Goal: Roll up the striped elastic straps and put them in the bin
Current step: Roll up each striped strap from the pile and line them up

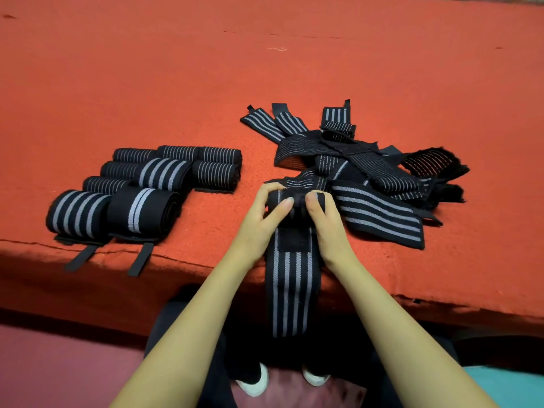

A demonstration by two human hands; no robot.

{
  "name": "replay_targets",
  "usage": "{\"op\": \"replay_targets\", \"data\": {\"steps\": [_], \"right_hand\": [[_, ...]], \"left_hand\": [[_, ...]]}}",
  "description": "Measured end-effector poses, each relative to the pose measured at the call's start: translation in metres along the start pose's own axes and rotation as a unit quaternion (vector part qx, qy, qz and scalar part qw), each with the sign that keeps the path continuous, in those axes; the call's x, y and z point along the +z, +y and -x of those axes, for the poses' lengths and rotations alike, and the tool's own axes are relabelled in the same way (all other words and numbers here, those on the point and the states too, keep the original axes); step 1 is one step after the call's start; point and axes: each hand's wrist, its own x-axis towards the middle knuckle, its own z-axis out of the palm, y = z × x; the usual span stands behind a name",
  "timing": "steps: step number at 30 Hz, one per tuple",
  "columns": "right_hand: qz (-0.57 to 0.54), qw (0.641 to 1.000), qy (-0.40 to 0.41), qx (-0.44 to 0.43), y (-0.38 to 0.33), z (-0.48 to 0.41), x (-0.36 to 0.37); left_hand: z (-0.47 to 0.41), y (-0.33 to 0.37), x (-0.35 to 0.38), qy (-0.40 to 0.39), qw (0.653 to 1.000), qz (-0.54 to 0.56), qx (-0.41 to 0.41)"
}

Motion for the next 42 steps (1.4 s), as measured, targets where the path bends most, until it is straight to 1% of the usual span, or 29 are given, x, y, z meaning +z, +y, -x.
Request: {"op": "replay_targets", "data": {"steps": [2,4,10,12,18,21,23,26,28,30,34,37,42], "right_hand": [[-0.008,1.000,0.002,0.000,0.001,0.000,0.000],[-0.011,1.000,0.004,-0.004,0.001,0.001,0.000],[-0.018,0.999,-0.016,-0.026,0.002,0.005,-0.002],[-0.029,0.999,-0.023,-0.018,0.002,0.005,-0.002],[-0.054,0.997,-0.039,0.029,-0.001,0.000,-0.003],[-0.092,0.993,-0.056,0.054,-0.003,-0.001,-0.006],[-0.105,0.991,-0.046,0.066,-0.002,-0.002,-0.007],[-0.110,0.992,-0.029,0.062,-0.002,-0.002,-0.007],[-0.117,0.991,-0.032,0.055,-0.001,-0.002,-0.008],[-0.121,0.991,-0.040,0.046,0.000,-0.001,-0.009],[-0.124,0.990,-0.054,0.046,0.000,-0.001,-0.010],[-0.121,0.990,-0.058,0.050,0.000,-0.001,-0.008],[-0.067,0.995,-0.056,0.048,0.001,-0.001,-0.006]], "left_hand": [[0.002,0.000,0.000,-0.006,0.999,-0.040,0.021],[0.001,0.000,0.000,-0.017,0.998,-0.050,0.022],[-0.006,0.000,0.002,0.012,0.997,-0.048,-0.054],[-0.008,-0.002,0.002,0.017,0.997,-0.031,-0.064],[-0.006,-0.003,-0.002,0.034,0.993,0.070,-0.085],[-0.005,-0.004,-0.004,0.031,0.993,0.076,-0.082],[-0.006,-0.004,-0.003,0.024,0.993,0.075,-0.086],[-0.008,0.001,-0.002,0.029,0.988,0.101,-0.114],[-0.009,0.002,-0.001,0.014,0.989,0.077,-0.126],[-0.008,0.000,-0.001,0.009,0.991,0.048,-0.124],[-0.005,-0.002,-0.004,0.004,0.991,0.076,-0.111],[-0.004,-0.004,-0.008,0.005,0.993,0.068,-0.092],[-0.002,-0.002,-0.009,0.000,0.999,0.039,-0.036]]}}
